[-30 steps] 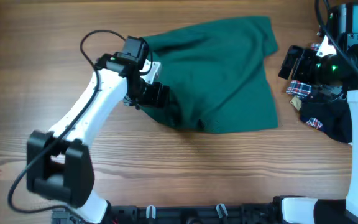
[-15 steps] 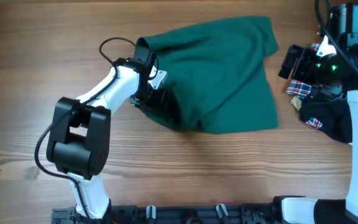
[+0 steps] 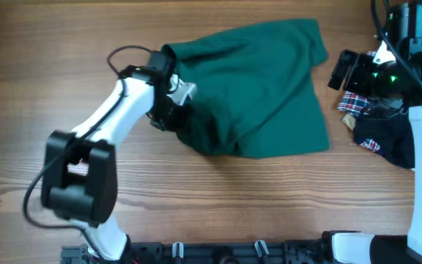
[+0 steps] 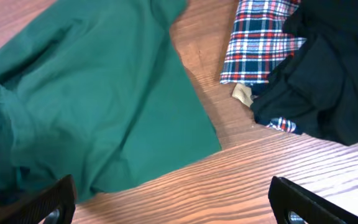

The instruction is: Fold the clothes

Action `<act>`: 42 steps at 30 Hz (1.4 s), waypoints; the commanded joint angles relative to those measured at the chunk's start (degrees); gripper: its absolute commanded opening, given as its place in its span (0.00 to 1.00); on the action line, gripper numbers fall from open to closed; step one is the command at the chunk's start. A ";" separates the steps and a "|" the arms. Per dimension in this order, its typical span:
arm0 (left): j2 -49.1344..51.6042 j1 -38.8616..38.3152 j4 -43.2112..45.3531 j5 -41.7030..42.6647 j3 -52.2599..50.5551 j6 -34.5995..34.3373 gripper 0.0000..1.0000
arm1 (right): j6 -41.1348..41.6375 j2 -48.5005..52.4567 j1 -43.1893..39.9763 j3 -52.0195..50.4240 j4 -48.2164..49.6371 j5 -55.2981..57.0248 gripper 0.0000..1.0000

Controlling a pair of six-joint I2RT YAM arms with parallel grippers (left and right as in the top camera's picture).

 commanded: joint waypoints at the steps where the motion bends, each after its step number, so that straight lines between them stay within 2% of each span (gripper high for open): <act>1: -5.20 3.45 -2.14 -4.09 -0.15 -2.84 0.04 | -0.61 -0.52 0.04 -2.75 1.09 1.42 1.00; 6: -7.91 9.31 -3.96 -4.55 -0.15 -3.06 0.04 | -0.61 -0.50 0.07 -11.47 6.25 0.92 1.00; 11: -7.91 13.49 -5.79 -5.16 -0.15 -4.90 0.04 | -0.72 -0.46 0.04 -26.45 16.44 -4.17 1.00; 21: -7.91 14.08 -5.97 -5.16 -0.15 -4.87 0.04 | -2.45 -0.42 0.07 -50.86 31.76 -24.15 1.00; 23: -7.91 14.05 -5.97 -5.16 -0.15 -4.87 0.04 | -1.60 -0.44 0.07 -55.56 34.80 -24.76 1.00; 32: -7.91 14.05 -5.95 -5.16 -0.15 -4.87 0.04 | -1.36 -0.42 0.04 -57.18 36.06 -17.88 1.00; 42: -7.89 14.05 -5.57 -5.14 -0.15 -4.87 0.04 | -1.70 -0.42 0.04 -66.10 52.00 -19.61 1.00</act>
